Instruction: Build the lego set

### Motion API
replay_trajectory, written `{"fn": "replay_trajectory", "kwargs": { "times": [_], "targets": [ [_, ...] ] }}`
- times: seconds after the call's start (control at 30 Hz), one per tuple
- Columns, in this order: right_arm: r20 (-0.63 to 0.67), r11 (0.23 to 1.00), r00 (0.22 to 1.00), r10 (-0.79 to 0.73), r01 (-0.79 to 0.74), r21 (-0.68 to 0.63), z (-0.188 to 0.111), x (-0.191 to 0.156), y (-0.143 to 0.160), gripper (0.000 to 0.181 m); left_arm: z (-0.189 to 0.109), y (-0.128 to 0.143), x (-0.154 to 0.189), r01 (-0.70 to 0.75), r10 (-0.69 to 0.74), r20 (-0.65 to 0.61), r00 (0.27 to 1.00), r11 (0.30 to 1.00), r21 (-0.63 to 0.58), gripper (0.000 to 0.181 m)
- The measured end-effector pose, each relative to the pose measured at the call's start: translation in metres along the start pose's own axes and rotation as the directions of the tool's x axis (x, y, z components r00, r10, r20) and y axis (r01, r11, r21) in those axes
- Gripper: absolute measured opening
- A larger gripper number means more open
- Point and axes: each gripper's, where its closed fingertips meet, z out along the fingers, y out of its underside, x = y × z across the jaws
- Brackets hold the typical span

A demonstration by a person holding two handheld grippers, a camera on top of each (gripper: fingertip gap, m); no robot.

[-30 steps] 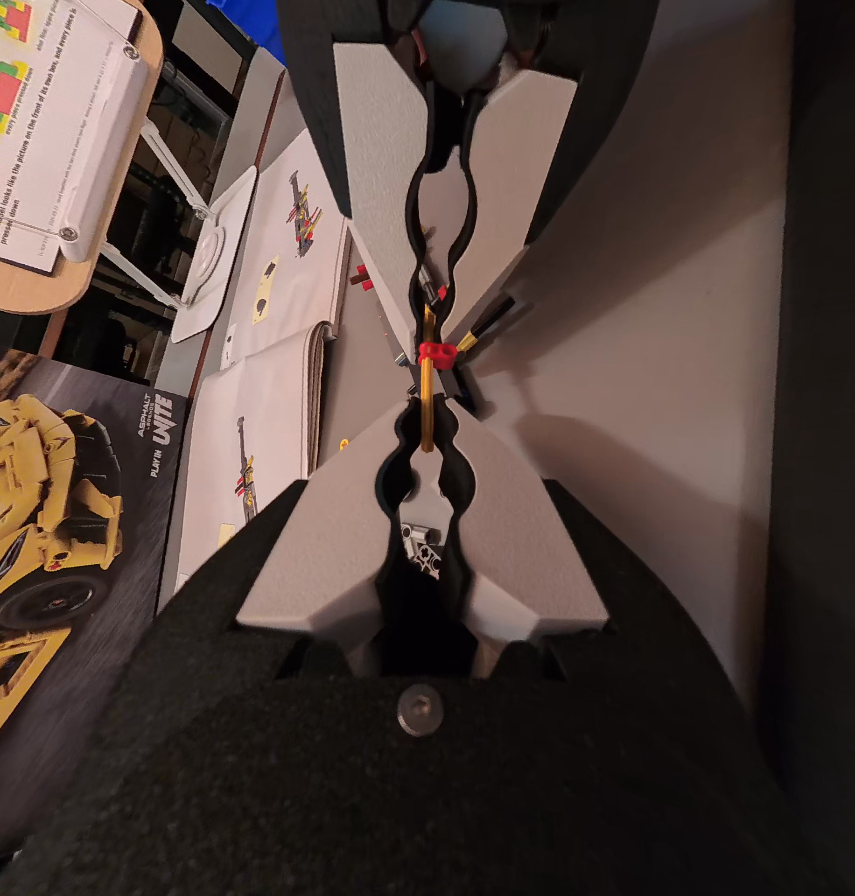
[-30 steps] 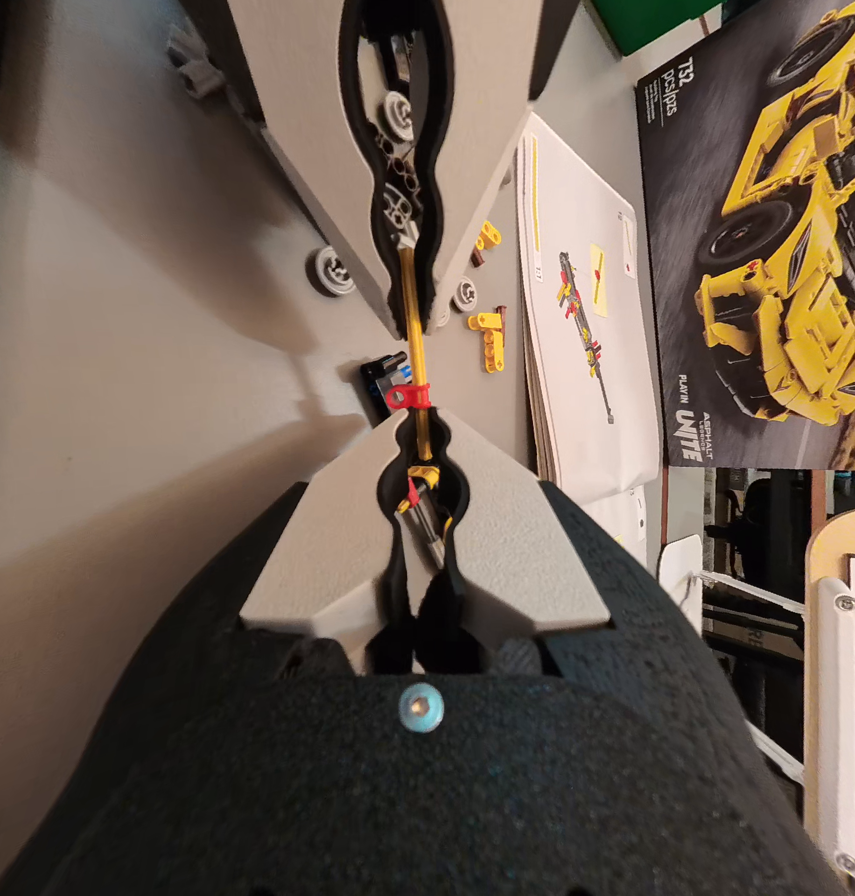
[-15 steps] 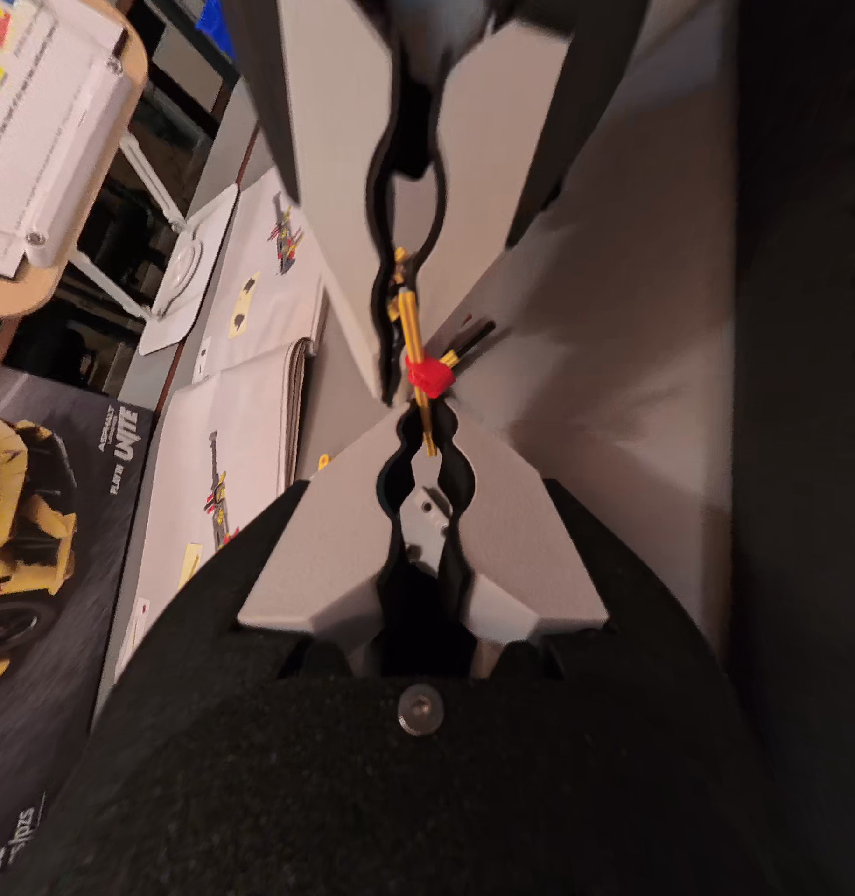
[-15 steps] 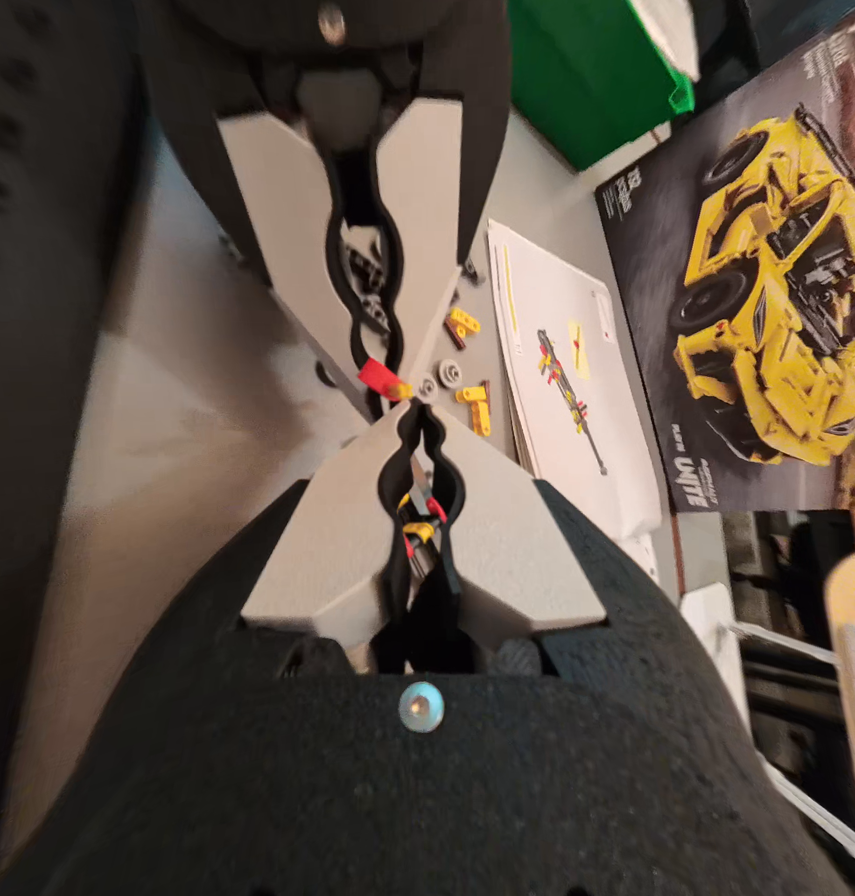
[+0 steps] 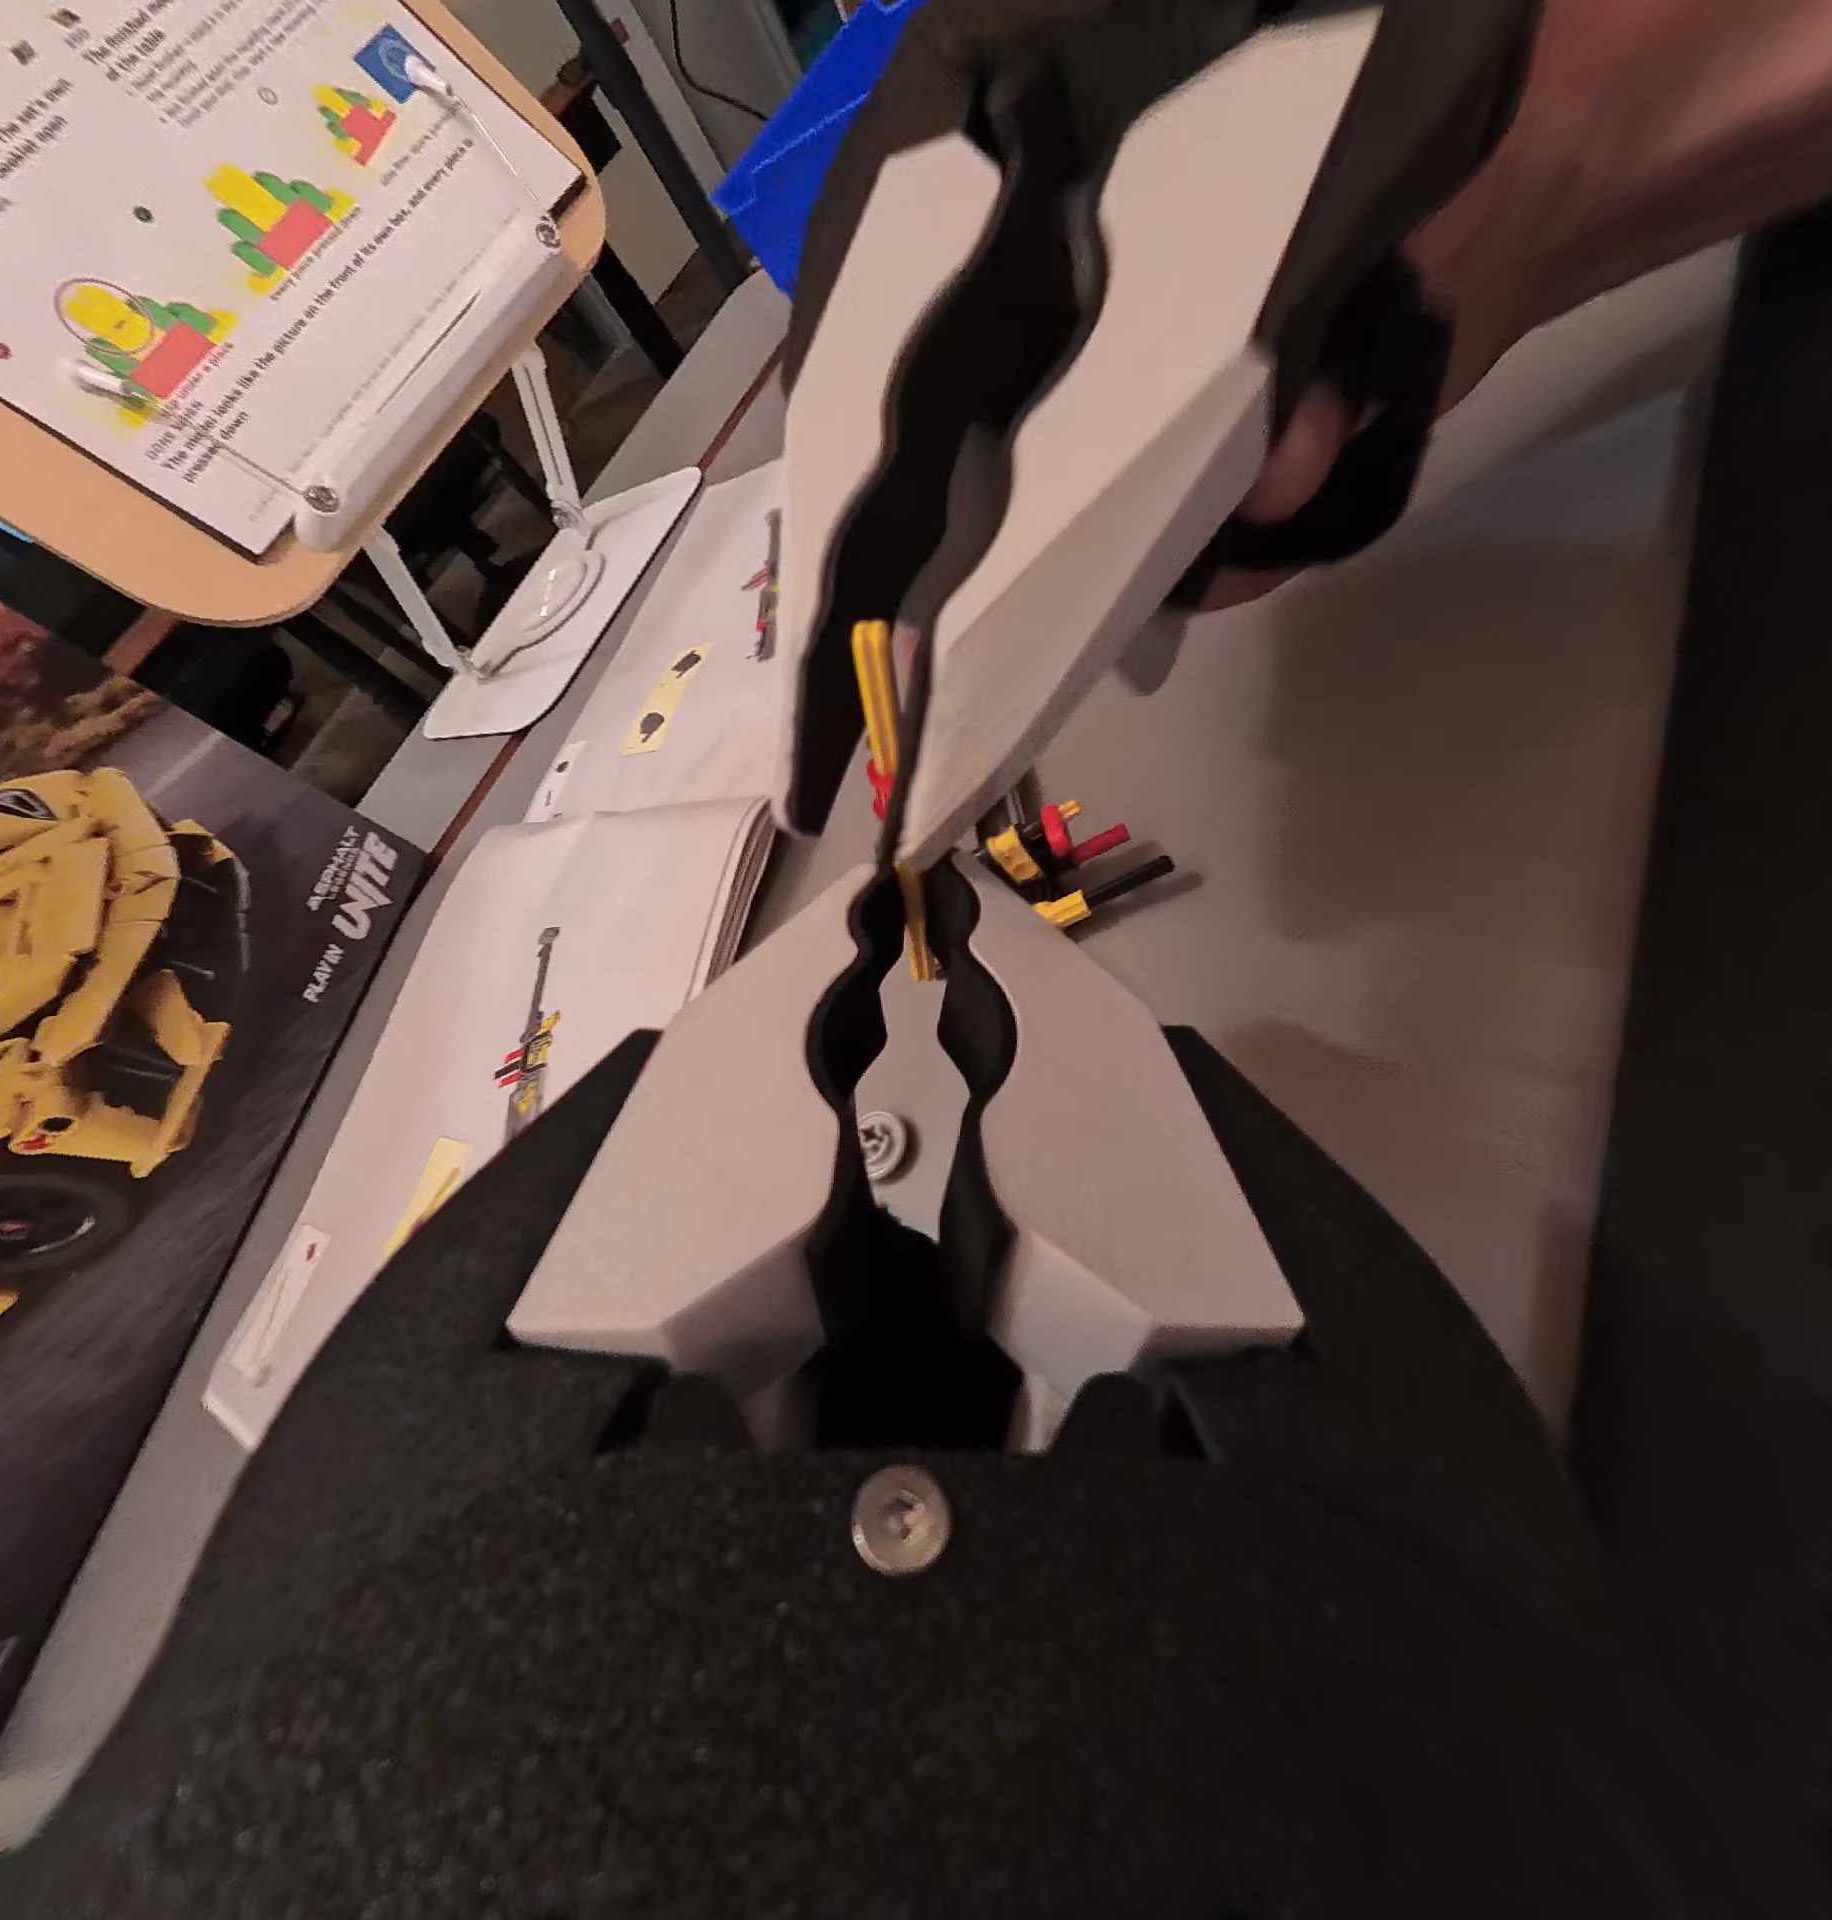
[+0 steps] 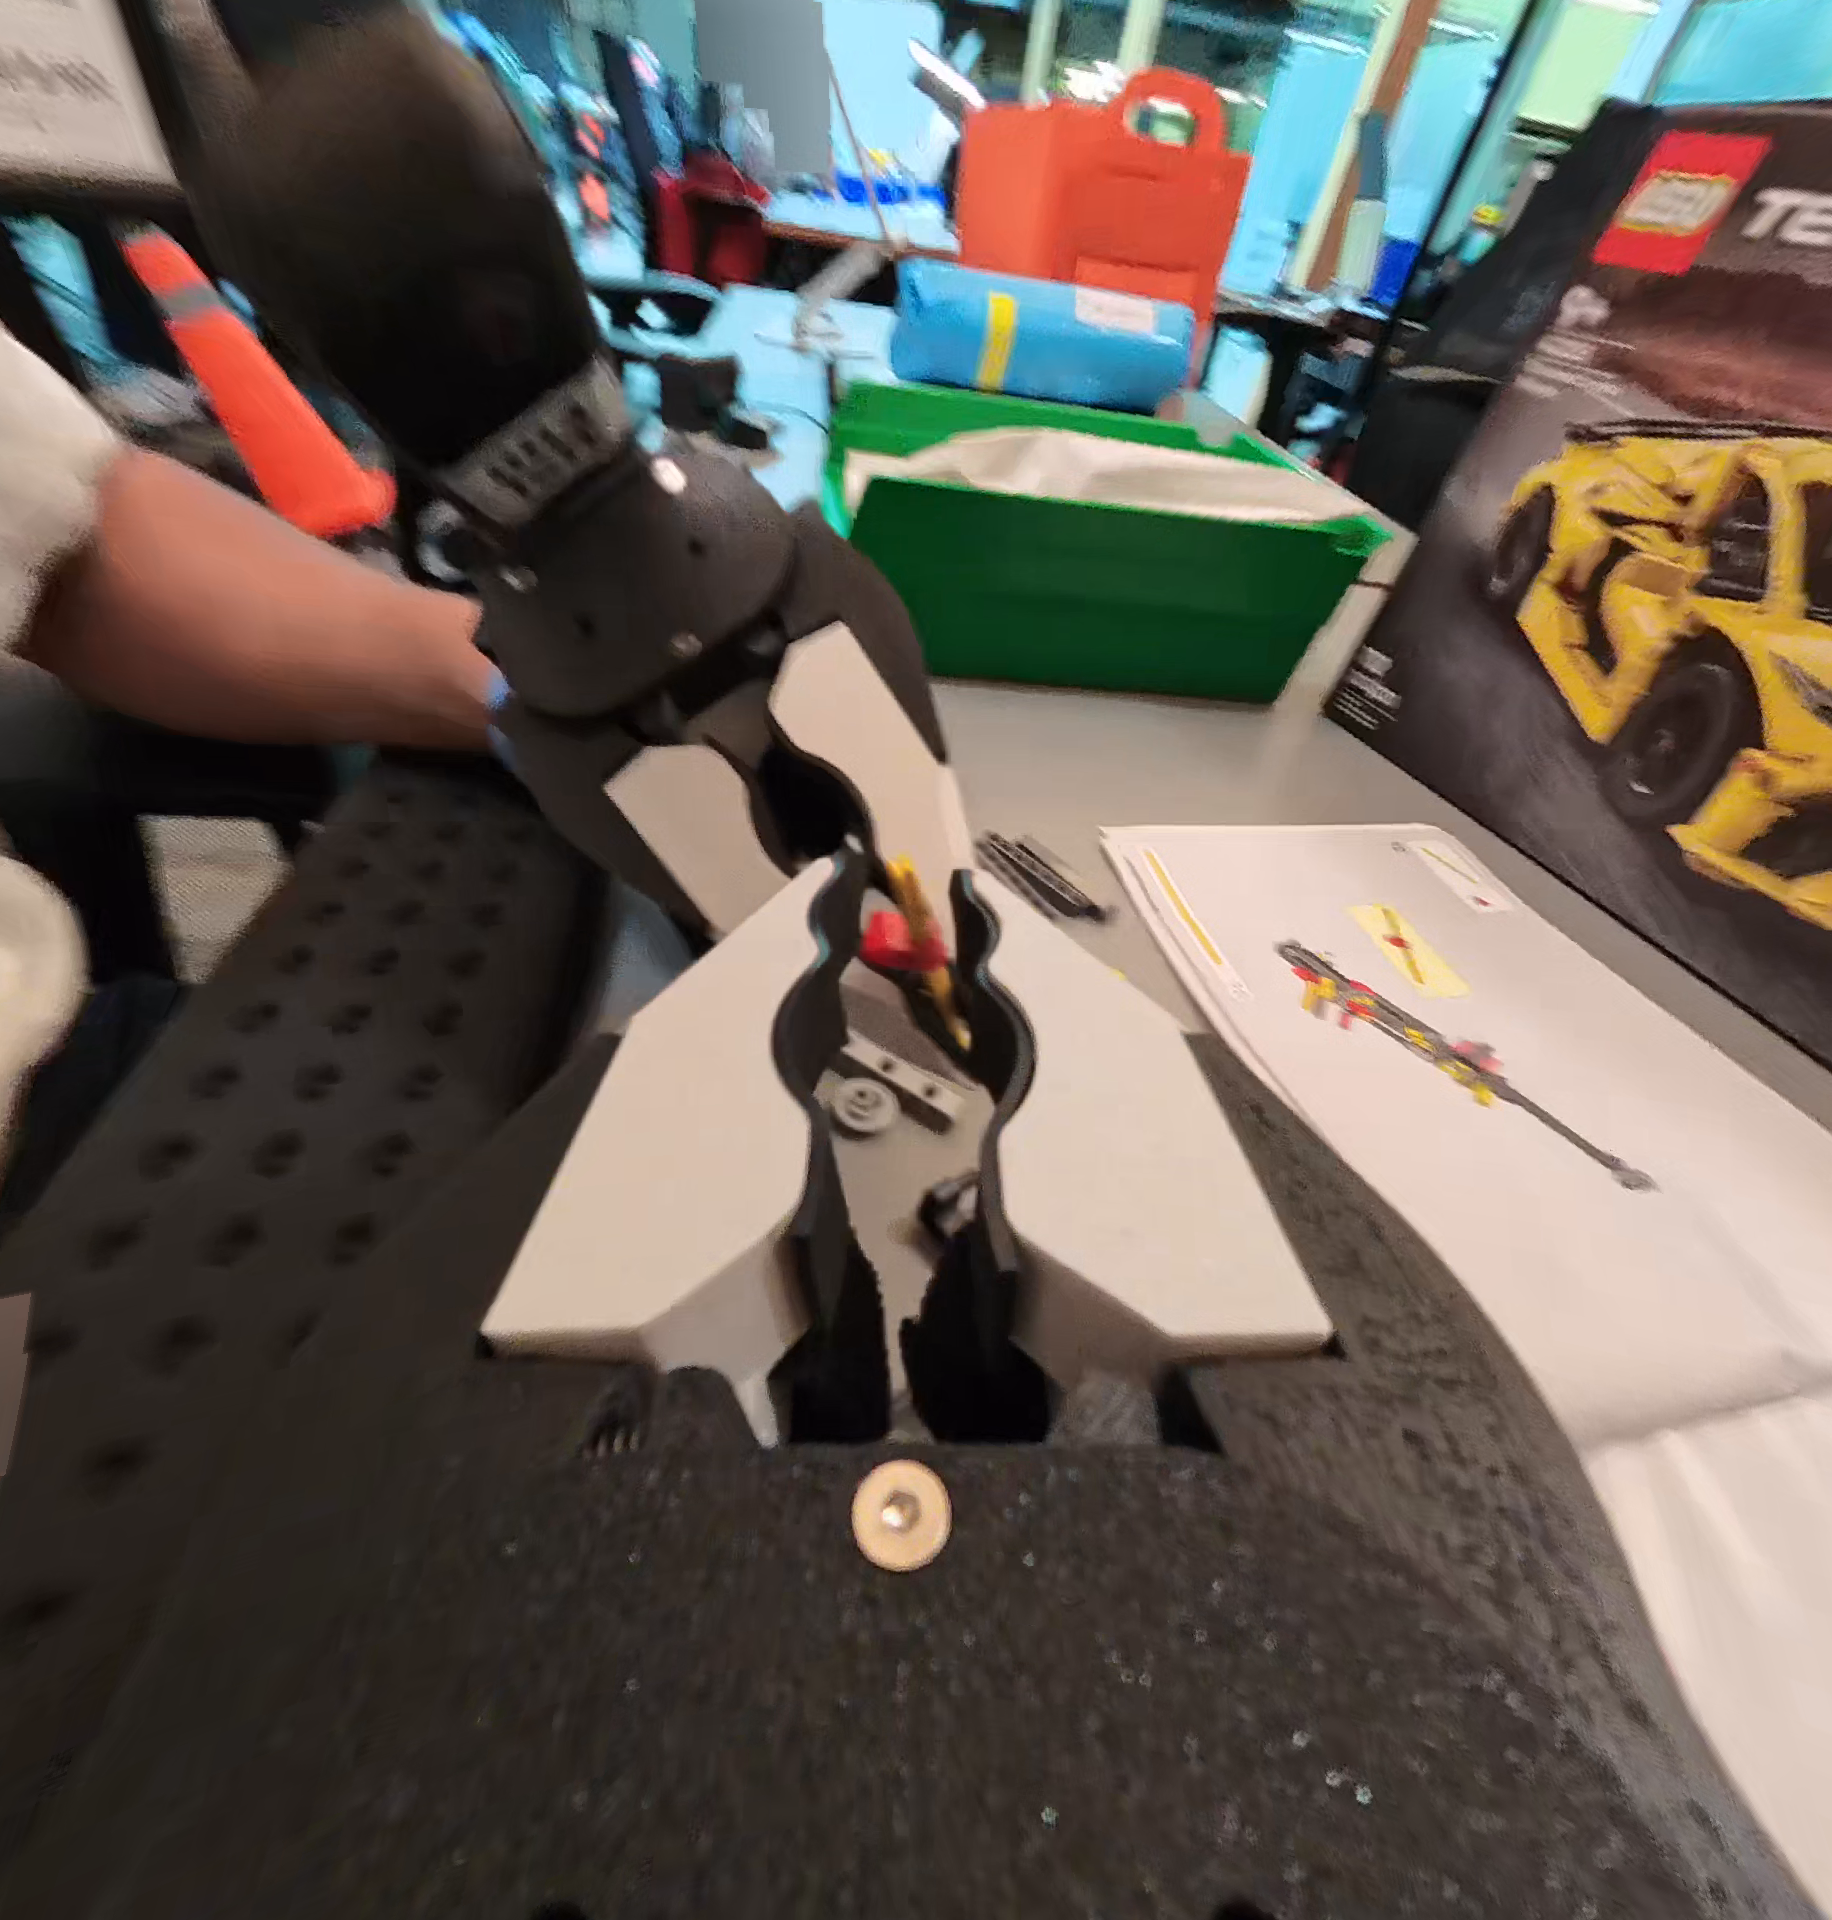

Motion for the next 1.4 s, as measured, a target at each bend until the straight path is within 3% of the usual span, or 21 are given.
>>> {"fn": "replay_trajectory", "kwargs": {
  "times": [0.07,0.13,0.3,0.4,0.77,1.13,1.27,1.33,1.4],
  "targets": [
    [-0.038,0.999,0.999,-0.036,0.036,0.013,0.001,0.004,-0.001,0.004,-0.001,-0.003,0.001,0.026,-0.026,-0.011,1.0,1.0,0.014,0.002],
    [-0.025,0.998,0.999,-0.022,0.024,0.056,-0.001,0.002,-0.007,0.004,-0.005,-0.008,0.002,0.057,-0.056,-0.023,0.998,0.997,0.046,0.002],
    [0.104,0.963,0.974,0.199,-0.214,0.162,-0.01,0.007,-0.018,0.003,-0.011,-0.021,0.01,0.273,-0.244,-0.203,0.948,0.954,0.128,0.003],
    [0.15,0.918,0.942,0.3,-0.328,0.224,-0.013,0.012,-0.027,0.002,-0.012,-0.023,0.009,0.325,-0.29,-0.229,0.929,0.937,0.13,0.003],
    [0.139,0.903,0.927,0.349,-0.372,0.214,-0.007,0.013,-0.02,0.002,-0.011,-0.014,0.003,0.284,-0.267,-0.158,0.951,0.954,0.097,0.002],
    [0.122,0.914,0.933,0.338,-0.357,0.195,0.001,0.009,-0.014,0.003,-0.013,-0.019,0.002,0.31,-0.288,-0.171,0.942,0.943,0.122,0.002],
    [0.162,0.882,0.899,0.407,-0.433,0.185,-0.001,0.013,-0.014,0.002,-0.011,-0.019,0.005,0.361,-0.327,-0.231,0.916,0.925,0.122,0.003],
    [0.165,0.838,0.87,0.464,-0.492,0.238,-0.009,0.025,-0.019,0.002,-0.01,-0.009,0.003,0.287,-0.269,-0.172,0.948,0.953,0.092,0.011],
    [0.146,0.83,0.863,0.484,-0.506,0.235,-0.015,0.033,-0.017,0.003,-0.006,0.007,-0.002,0.135,-0.134,-0.035,0.99,0.99,0.025,0.019]
  ]
}}
